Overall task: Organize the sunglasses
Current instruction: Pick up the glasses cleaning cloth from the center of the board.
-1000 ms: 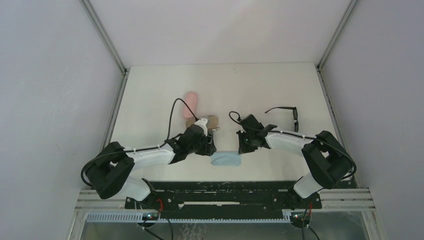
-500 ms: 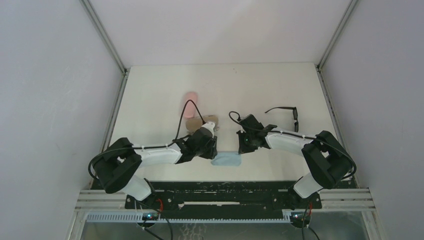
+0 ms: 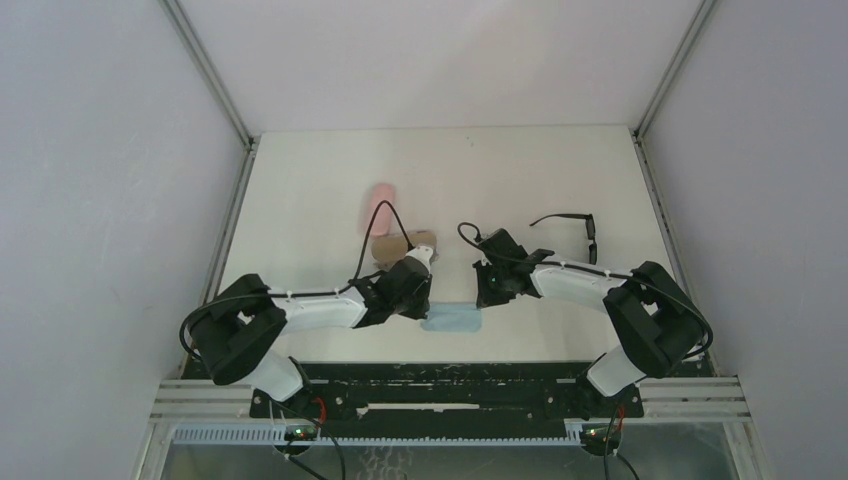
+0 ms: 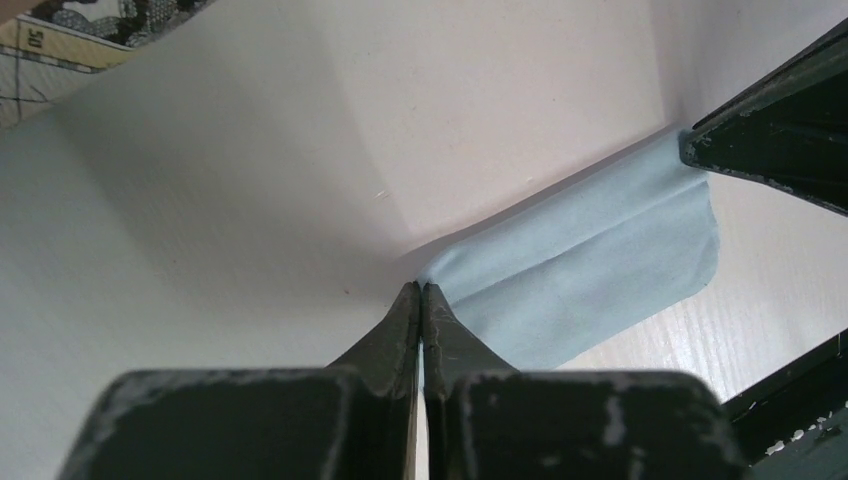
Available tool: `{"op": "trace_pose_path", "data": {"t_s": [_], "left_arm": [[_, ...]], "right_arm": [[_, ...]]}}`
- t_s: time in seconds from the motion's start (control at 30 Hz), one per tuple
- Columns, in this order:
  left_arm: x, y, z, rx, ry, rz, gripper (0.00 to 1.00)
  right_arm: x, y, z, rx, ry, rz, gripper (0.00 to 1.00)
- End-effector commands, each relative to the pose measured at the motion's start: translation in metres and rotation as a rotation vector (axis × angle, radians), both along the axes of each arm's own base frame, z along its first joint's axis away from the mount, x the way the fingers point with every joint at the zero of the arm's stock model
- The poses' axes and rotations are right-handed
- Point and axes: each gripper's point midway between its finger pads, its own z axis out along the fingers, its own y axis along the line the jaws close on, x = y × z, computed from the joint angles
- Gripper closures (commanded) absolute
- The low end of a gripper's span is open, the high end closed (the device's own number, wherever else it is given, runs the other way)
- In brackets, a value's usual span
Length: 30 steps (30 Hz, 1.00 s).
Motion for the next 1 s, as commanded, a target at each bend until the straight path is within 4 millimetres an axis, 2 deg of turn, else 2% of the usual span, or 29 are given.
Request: {"op": "trace_pose_path", "data": {"t_s": [0.0,0.1,0.27,0.7,0.97], "left_arm": [[0.002,-0.004,0.003,0.002,-0.012,-0.013,0.98],[0.002,-0.004,0.004,0.002,-0.014,-0.012,1.00],[0.002,-0.004,0.005,-0.003,-0.015,-0.012,1.00],[0.003,-0.008,0.007,-0.018,-0.019,-0.025,1.00],[0.003,-0.008,0.008,-0.020,-0.022,-0.026,1.00]], "right_arm": [[0.006,-0.004,0.004,-0.015,-0.038,-0.014,0.92],[0.008,-0.006,0.007,-0.019,-0.050,-0.019,0.81],[0.007,-0.007,0.005,-0.028,-0.046,-0.016,0.74],[0.002,-0.007,-0.006,-0.085,-0.008,0.013,0.70],[-0.005,-0.002,-0.011,-0.096,0.027,0.048,0.74]]}}
